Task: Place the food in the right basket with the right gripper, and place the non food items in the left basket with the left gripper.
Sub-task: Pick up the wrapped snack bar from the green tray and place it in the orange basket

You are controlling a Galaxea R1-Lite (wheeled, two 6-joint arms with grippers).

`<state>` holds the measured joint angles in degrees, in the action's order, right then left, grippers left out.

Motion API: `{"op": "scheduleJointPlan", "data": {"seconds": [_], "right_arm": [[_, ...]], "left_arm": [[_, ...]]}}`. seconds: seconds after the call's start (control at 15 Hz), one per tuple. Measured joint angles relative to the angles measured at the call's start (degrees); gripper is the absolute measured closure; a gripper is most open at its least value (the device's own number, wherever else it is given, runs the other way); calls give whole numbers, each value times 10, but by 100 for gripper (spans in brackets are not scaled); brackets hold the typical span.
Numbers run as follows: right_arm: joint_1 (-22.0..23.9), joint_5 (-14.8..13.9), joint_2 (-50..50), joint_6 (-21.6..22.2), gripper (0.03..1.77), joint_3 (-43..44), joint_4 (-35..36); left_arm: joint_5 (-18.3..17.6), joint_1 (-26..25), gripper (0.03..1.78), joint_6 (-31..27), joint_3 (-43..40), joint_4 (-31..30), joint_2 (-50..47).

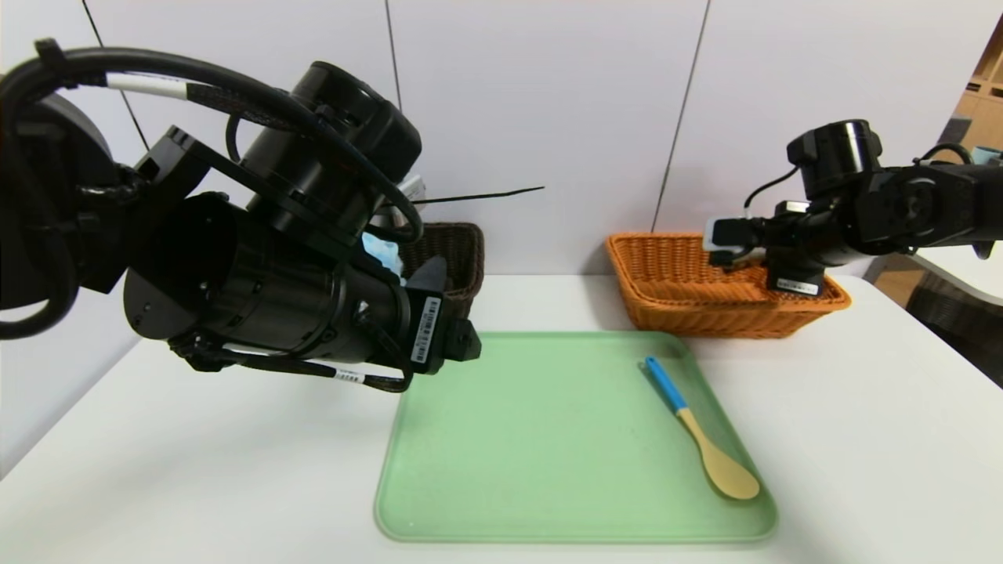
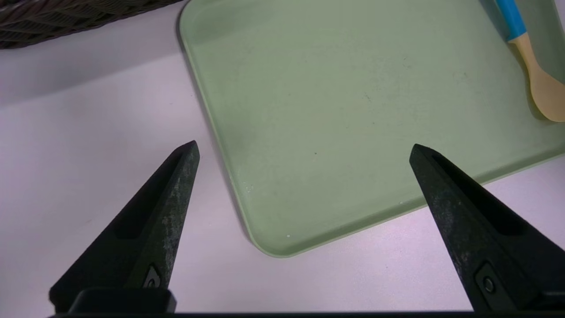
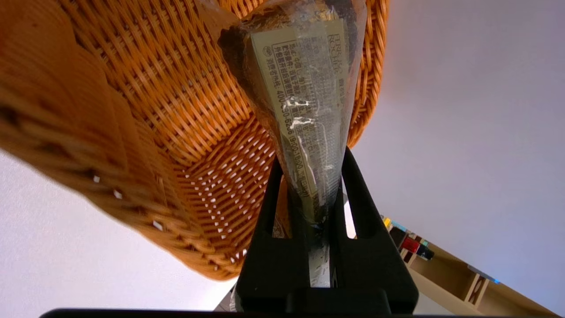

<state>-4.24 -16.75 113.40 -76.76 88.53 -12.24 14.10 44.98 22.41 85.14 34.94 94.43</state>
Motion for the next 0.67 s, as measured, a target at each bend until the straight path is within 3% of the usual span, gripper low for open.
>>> {"op": "scheduleJointPlan", "data": {"seconds": [0.13,0.4,0.67], "right_arm": [[3,1,13,-2,162,5,8],[4,3,24,-2,102,23,4],[4,3,21,1,65,26,2]], "left_arm": [[0,0,12,0,0,0,1],[0,0,12,0,1,-2,3],[0,0,12,-1,1,-2,1]]}}
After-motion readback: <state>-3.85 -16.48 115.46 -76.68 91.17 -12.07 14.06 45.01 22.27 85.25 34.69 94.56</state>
